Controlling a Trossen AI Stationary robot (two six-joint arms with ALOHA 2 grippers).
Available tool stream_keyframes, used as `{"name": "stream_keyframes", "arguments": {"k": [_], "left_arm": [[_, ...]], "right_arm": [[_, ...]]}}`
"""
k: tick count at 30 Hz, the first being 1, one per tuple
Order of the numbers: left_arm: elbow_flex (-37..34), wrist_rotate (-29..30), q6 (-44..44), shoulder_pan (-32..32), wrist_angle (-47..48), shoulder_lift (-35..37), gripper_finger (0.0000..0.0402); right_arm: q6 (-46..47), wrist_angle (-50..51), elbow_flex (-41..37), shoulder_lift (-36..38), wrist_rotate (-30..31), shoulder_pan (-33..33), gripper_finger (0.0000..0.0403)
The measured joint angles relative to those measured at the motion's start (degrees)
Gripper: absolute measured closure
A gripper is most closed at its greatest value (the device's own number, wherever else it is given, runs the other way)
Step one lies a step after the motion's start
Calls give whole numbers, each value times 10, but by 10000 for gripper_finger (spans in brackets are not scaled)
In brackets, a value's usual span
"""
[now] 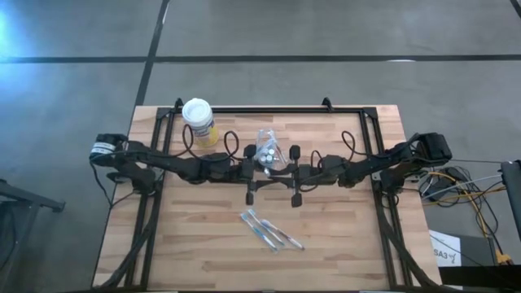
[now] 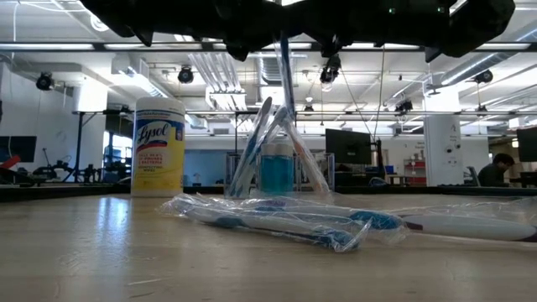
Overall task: Pick & Place toothbrushing station
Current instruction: Put the blue toothbrush into the left section of the transparent organizer
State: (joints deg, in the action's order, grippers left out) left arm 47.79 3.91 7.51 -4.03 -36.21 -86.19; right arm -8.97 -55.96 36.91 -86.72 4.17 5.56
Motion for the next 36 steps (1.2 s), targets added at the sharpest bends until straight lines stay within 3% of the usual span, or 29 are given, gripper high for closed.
{"name": "stream_keyframes", "arguments": {"k": [19, 25, 33, 36], "left_arm": [[-3, 0, 11, 0, 38, 13, 212], [-3, 0, 13, 0, 37, 13, 255], [-3, -7, 29, 1, 37, 13, 376], [-3, -11, 34, 1, 41, 14, 376]], "right_arm": [[0, 0, -7, 12, 4, 0, 389], [0, 1, -7, 12, 4, 0, 389], [2, 1, -7, 12, 4, 1, 389], [2, 3, -7, 12, 4, 1, 389]]}}
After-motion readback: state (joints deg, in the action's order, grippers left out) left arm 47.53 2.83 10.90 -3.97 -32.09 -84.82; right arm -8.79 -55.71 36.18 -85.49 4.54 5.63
